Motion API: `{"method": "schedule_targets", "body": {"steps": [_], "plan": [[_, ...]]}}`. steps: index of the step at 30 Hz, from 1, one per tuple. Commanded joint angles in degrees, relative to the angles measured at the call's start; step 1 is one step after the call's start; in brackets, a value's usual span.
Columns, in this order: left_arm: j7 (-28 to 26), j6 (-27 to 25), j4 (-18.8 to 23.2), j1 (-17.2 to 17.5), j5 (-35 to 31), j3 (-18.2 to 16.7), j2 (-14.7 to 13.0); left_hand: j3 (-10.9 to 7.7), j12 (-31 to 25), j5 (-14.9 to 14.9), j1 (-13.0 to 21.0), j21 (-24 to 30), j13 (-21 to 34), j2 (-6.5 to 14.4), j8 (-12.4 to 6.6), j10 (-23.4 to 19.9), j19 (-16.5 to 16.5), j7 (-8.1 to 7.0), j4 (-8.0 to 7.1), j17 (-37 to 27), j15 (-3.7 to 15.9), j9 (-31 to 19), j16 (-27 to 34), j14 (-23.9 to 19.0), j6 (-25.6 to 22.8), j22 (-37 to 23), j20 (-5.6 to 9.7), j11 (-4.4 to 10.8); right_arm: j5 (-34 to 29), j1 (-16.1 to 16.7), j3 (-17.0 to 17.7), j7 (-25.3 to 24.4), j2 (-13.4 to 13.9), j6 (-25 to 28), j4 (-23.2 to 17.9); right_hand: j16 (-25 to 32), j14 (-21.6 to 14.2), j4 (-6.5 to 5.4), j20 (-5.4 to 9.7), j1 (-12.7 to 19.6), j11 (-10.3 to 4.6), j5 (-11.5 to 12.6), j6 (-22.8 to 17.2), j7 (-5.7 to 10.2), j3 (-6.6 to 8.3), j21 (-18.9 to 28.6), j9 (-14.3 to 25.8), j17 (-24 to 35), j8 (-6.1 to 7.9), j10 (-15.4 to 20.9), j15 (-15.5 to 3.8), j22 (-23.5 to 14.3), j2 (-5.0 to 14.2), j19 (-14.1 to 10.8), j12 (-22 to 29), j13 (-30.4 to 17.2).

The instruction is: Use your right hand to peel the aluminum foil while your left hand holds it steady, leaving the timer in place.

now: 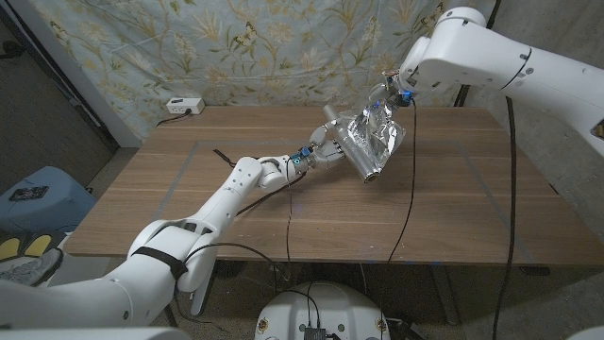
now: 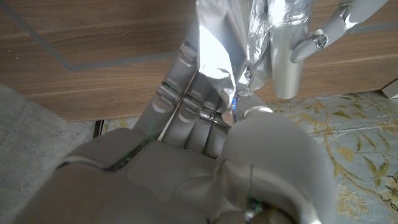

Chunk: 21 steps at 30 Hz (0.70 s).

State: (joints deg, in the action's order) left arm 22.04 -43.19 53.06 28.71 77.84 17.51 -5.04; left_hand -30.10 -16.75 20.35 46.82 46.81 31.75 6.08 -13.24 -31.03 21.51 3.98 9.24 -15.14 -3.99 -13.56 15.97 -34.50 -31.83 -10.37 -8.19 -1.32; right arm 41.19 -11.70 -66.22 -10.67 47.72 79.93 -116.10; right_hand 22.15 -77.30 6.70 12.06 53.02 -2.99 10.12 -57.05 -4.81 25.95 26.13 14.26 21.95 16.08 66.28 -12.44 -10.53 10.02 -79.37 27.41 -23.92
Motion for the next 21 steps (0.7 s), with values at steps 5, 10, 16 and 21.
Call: {"method": "schedule_targets", "body": {"steps": [5, 10, 16, 21], "plan": [[1.9, -1.8, -2.8, -1.2, -0.6, 0.1, 0.4, -0.03, 0.1, -0.1, 0.1, 0.2, 0.1, -0.3, -0.03, 0.2, 0.2, -0.09, -0.24, 0.0, -0.08, 0.0, 0.1, 0.0, -0.1, -0.2, -0.02, -0.78, 5.6, -3.1, -2.6, -4.2, 0.1, 0.1, 3.5, -0.1, -0.5, 0.10, 0.11, 0.3, 0.03, -0.1, -0.5, 0.11, 0.52, 0.7, 0.2, 0.4, -0.27, 0.1, -0.19, -0.2, 0.36, 0.5, 0.2, -0.1], [2.7, -2.8, -3.2, -1.6, -1.2, 0.4, 0.0, -0.02, 0.3, -0.1, -0.1, 0.1, 0.2, -0.2, 0.18, 0.4, 0.2, 0.01, -0.35, 0.1, -0.17, 0.0, 0.0, 0.1, 0.3, -0.2, -0.12, -1.03, 3.1, -1.3, -1.0, -1.8, 0.3, 0.1, 4.6, -0.3, -0.3, 0.10, 0.10, 0.3, -0.06, -0.1, -0.6, 0.14, 0.66, 0.8, 0.2, 0.5, -0.37, 0.0, -0.16, -0.2, 0.32, 0.6, 0.2, 0.0], [1.4, -4.3, -1.5, -0.8, -1.0, 0.3, -0.5, -0.04, 0.3, -0.1, -0.3, 0.1, 0.2, -0.2, 0.23, 0.2, 0.2, 0.02, -0.42, 0.2, -0.24, 0.1, 0.0, 0.1, 0.3, -0.2, -0.19, -1.19, -0.6, 2.1, 2.2, 1.3, 0.3, 0.1, 5.6, -0.3, -0.4, 0.02, 0.12, 0.1, -0.10, -0.2, -0.6, 0.26, 0.68, 0.9, 0.3, 0.7, -0.46, 0.0, -0.07, -0.2, 0.28, 0.7, 0.2, -0.1], [0.5, -4.8, -0.5, 0.0, -0.5, 0.0, -0.6, -0.08, 0.4, -0.1, -0.3, 0.1, 0.2, -0.2, 0.26, 0.3, 0.3, 0.10, -0.38, 0.2, -0.28, 0.1, 0.0, 0.0, 0.2, -0.2, -0.19, -1.23, -3.0, 4.2, 4.0, 3.9, 0.0, 0.1, 7.2, -0.4, -0.4, 0.05, 0.12, 0.1, -0.19, -0.2, -0.7, 0.38, 0.73, 1.0, 0.3, 0.8, -0.60, 0.0, -0.10, -0.2, 0.24, 0.8, 0.3, 0.0]]}}
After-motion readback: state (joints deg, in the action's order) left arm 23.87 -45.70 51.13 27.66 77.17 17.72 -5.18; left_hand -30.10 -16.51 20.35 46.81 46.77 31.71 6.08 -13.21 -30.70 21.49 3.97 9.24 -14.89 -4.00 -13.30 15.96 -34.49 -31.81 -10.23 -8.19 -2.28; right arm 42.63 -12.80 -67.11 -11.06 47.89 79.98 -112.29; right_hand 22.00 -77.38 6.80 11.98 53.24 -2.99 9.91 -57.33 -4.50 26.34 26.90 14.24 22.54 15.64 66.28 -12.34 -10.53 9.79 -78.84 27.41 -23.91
